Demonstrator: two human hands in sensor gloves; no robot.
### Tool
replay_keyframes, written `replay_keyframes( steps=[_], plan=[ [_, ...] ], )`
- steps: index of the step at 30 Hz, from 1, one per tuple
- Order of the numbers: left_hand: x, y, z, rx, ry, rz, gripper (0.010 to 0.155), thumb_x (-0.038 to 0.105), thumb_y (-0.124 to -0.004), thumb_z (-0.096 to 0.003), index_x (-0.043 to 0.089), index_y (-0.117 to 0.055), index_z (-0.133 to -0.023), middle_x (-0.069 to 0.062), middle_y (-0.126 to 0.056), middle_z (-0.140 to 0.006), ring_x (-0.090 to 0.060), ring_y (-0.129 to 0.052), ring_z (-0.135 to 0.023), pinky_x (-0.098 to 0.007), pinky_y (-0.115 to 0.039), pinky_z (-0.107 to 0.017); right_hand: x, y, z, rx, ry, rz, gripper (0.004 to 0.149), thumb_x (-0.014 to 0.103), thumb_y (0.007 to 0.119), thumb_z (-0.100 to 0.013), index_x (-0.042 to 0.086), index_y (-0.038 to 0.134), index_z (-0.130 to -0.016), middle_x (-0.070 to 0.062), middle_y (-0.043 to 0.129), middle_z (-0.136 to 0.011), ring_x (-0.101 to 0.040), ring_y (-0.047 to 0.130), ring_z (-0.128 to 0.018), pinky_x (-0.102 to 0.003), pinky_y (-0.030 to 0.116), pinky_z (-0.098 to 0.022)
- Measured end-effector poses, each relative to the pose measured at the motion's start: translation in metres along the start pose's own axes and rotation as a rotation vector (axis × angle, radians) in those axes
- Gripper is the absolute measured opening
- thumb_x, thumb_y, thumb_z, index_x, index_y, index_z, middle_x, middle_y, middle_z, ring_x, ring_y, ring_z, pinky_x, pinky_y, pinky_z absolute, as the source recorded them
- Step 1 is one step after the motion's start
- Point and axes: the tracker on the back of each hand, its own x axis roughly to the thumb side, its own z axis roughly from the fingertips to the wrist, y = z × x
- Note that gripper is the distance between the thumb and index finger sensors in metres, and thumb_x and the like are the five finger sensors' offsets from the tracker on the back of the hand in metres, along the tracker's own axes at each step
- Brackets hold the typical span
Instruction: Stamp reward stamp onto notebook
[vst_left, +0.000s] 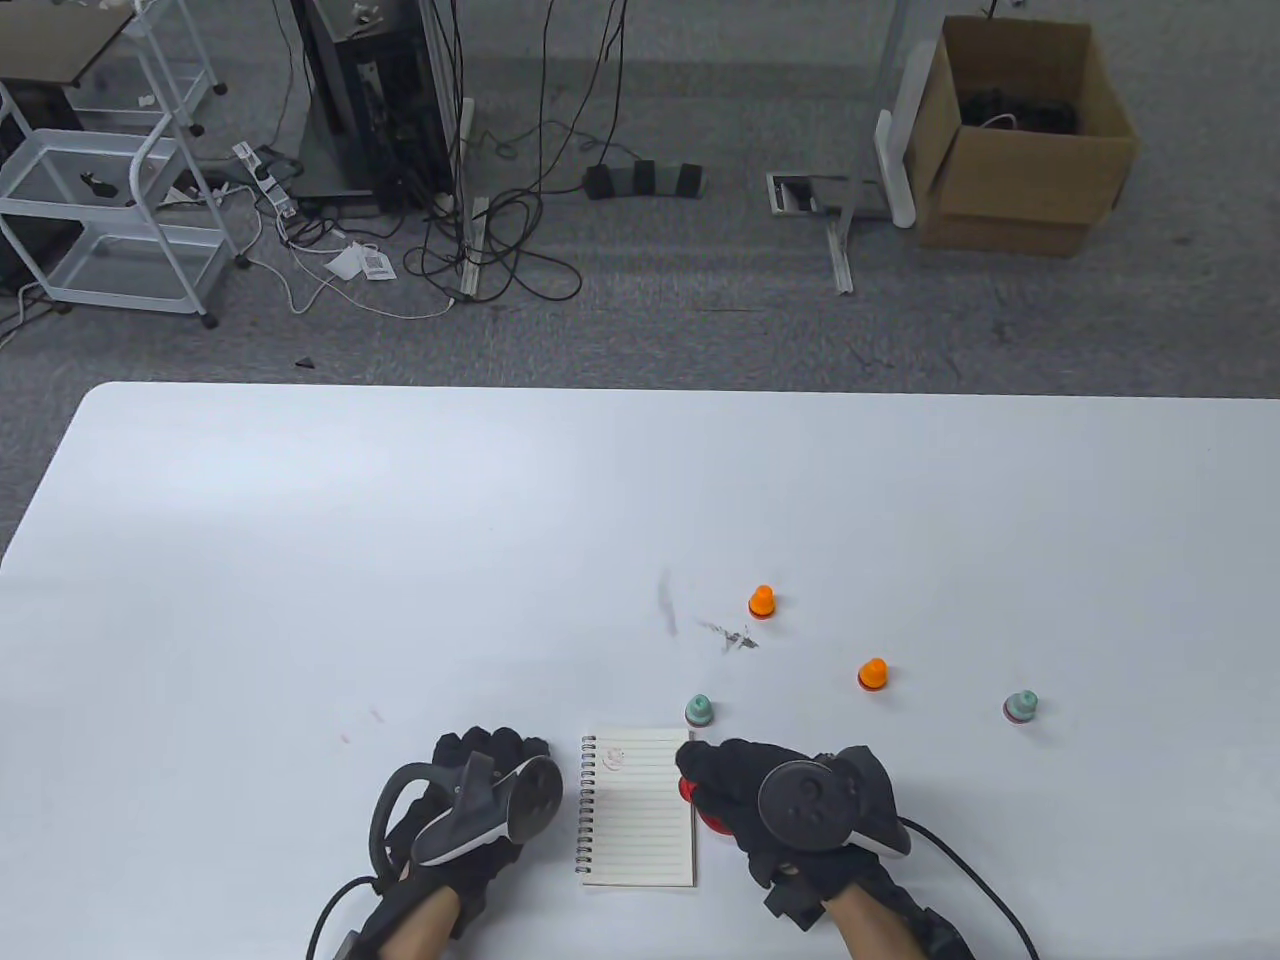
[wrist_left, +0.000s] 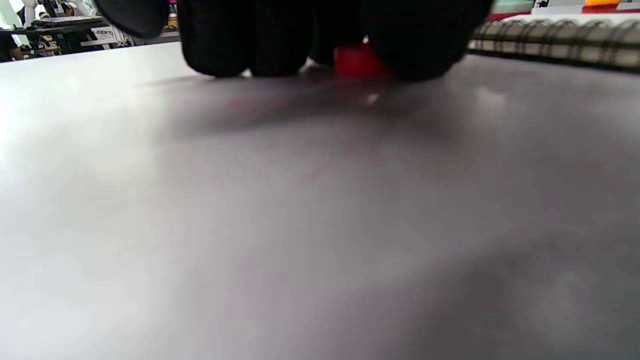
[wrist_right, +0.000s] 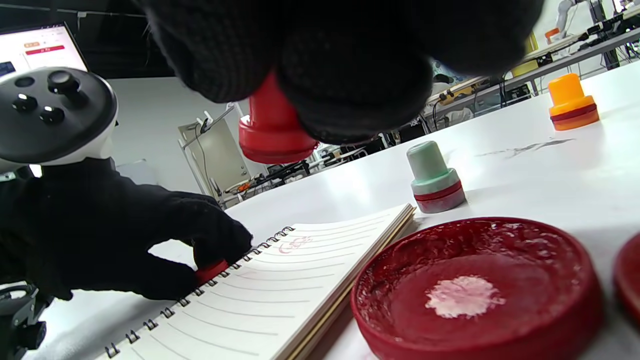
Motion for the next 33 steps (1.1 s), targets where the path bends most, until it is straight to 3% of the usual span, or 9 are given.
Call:
replay_keyframes(
  steps=[8,13,17,21,33],
  plan=[
    [0.000,0.000,0.002,0.012,-0.033,0.016,0.063,0.044,-0.077,-0.0482,0.027,-0.062,-0.107,-0.006,-0.069,-0.104,-0.037,-0.068,-0.101,-0.062,-0.056,-0.080,0.001,0.000,0.000,-0.014,-0.007,-0.025,0.048,0.031,0.085,-0.040,0.016,0.084,-0.085,-0.015,0.096,-0.066,-0.019,0.099,-0.031,-0.028,0.084,-0.023],
    [0.009,0.013,0.014,0.123,-0.088,0.084,0.063,0.039,-0.077,-0.0490,0.029,-0.055,-0.108,-0.008,-0.067,-0.113,-0.040,-0.067,-0.107,-0.062,-0.058,-0.080,0.004,-0.001,0.001,-0.030,-0.019,-0.059,0.047,0.031,0.085,-0.041,0.016,0.083,-0.086,-0.015,0.096,-0.067,-0.019,0.098,-0.032,-0.028,0.084,-0.024],
    [0.011,0.020,0.020,0.214,-0.149,0.237,0.064,0.035,-0.082,-0.0475,0.030,-0.058,-0.106,-0.004,-0.081,-0.101,-0.034,-0.084,-0.097,-0.059,-0.069,-0.076,0.006,0.000,0.002,-0.039,-0.029,-0.090,0.048,0.031,0.084,-0.041,0.016,0.083,-0.086,-0.015,0.096,-0.068,-0.019,0.098,-0.032,-0.028,0.084,-0.024],
    [0.011,0.022,0.022,0.261,-0.210,0.394,0.063,0.035,-0.085,-0.0466,0.030,-0.060,-0.104,0.001,-0.083,-0.092,-0.029,-0.085,-0.091,-0.058,-0.069,-0.076,0.011,0.001,0.003,-0.055,-0.045,-0.126,0.048,0.031,0.084,-0.041,0.016,0.083,-0.086,-0.015,0.096,-0.068,-0.019,0.098,-0.032,-0.028,0.084,-0.024],
    [0.017,0.024,0.022,0.257,-0.356,0.691,0.066,0.042,-0.086,-0.0420,0.022,-0.068,-0.102,0.002,-0.090,-0.082,-0.025,-0.093,-0.081,-0.058,-0.075,-0.072,0.034,0.011,0.003,-0.083,-0.106,-0.262,0.052,0.030,0.083,-0.042,0.012,0.076,-0.090,-0.015,0.093,-0.072,-0.020,0.098,-0.035,-0.029,0.084,-0.026]
  ],
)
